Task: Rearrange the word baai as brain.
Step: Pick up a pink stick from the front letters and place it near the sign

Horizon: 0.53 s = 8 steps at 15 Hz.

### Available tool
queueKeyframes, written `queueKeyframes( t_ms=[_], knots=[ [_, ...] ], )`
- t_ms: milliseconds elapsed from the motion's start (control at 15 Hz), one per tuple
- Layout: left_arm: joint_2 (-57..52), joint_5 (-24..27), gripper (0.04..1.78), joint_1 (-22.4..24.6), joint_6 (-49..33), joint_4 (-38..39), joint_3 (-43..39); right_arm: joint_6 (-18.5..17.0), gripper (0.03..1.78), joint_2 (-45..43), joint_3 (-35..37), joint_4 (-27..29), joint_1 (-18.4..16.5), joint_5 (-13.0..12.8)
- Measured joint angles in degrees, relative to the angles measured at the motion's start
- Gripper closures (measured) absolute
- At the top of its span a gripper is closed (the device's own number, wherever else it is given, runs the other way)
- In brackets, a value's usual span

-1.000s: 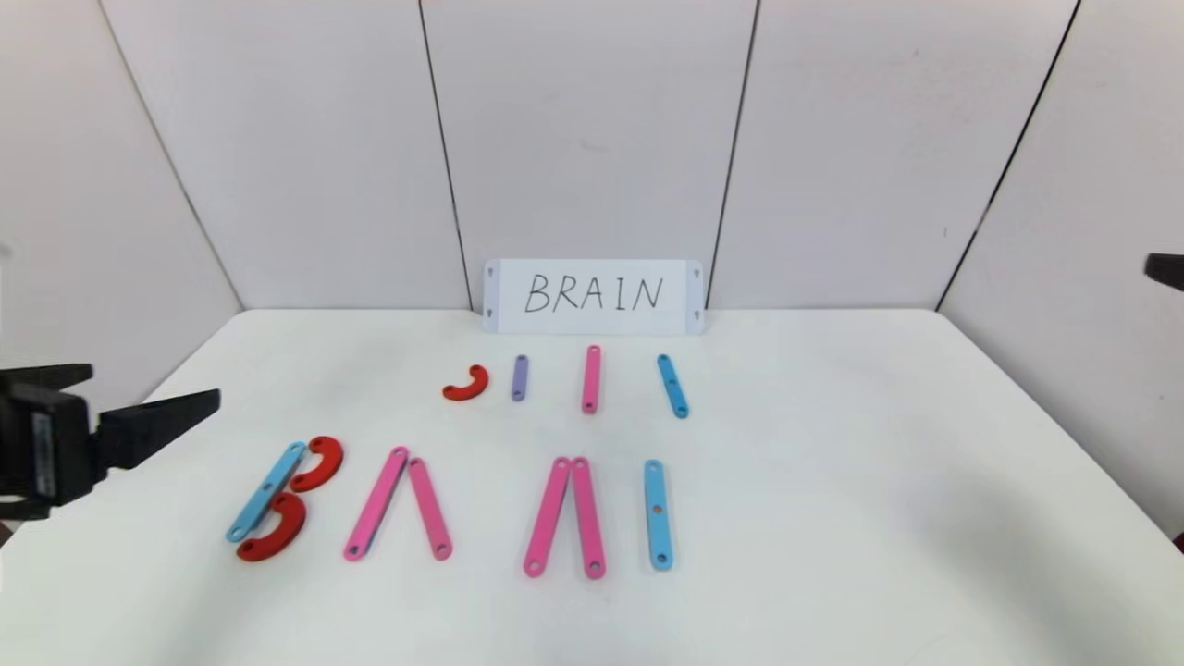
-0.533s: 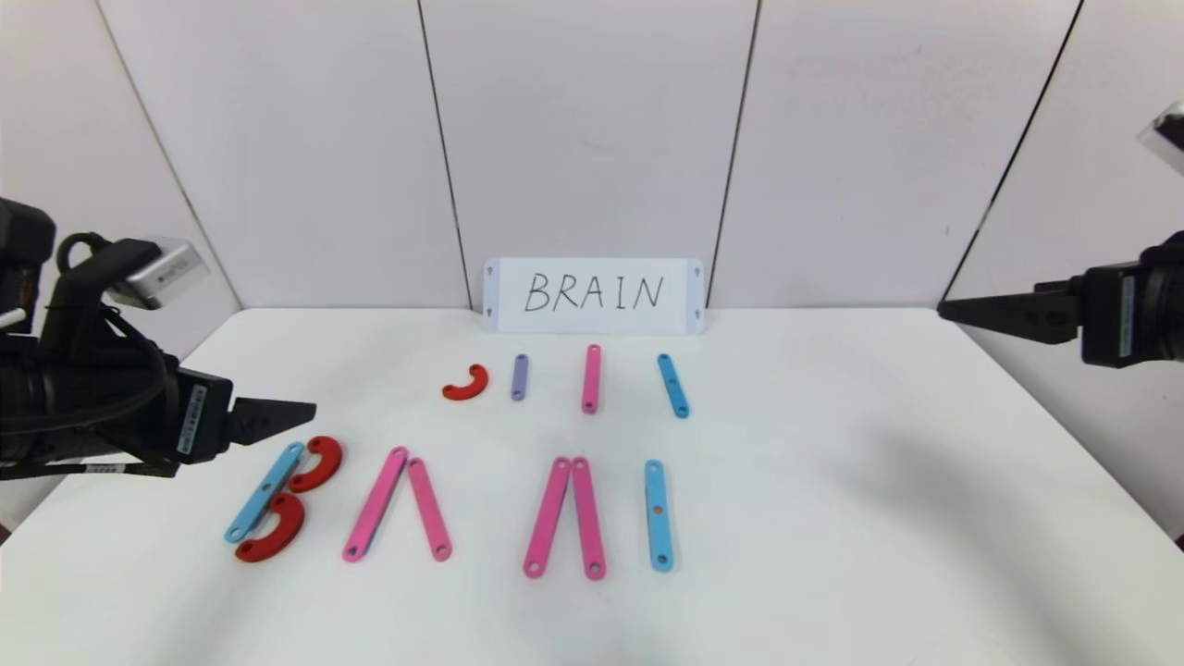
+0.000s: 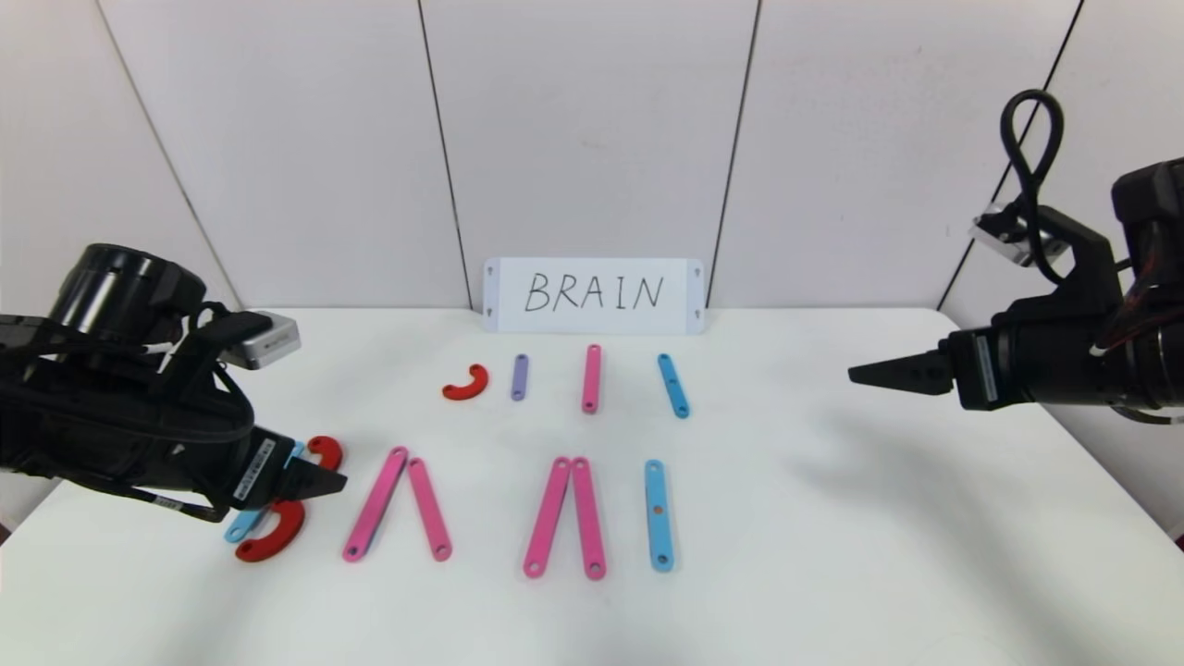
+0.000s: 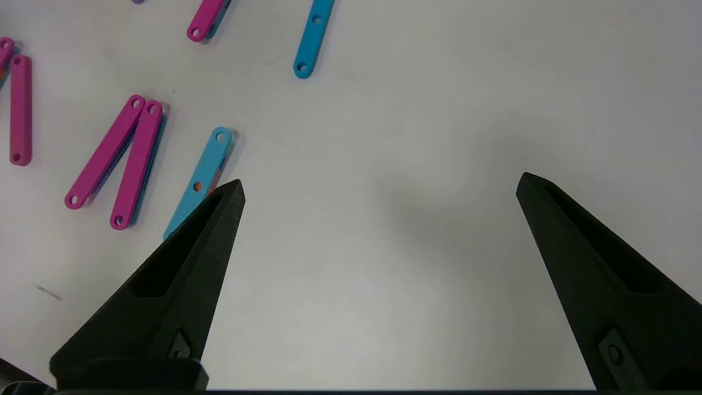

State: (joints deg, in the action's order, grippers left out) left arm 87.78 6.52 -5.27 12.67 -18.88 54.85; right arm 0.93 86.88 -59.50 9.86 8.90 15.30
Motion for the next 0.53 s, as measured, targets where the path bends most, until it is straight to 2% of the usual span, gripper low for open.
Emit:
queueKeyframes(
  t_ms=[267,533],
  knots=[
    [6.34,-1.82,0.08,-3.96,-0.85,0.23,1.38,-0.07,0.08,2.86,1.38,-2.45,0.33,-0.15],
    [10.84,-1.97,0.08,-4.88,-1.40,0.45,1.41,-0.09,0.08,3.66,3.77,-7.03,0.35,-0.20]
  ],
)
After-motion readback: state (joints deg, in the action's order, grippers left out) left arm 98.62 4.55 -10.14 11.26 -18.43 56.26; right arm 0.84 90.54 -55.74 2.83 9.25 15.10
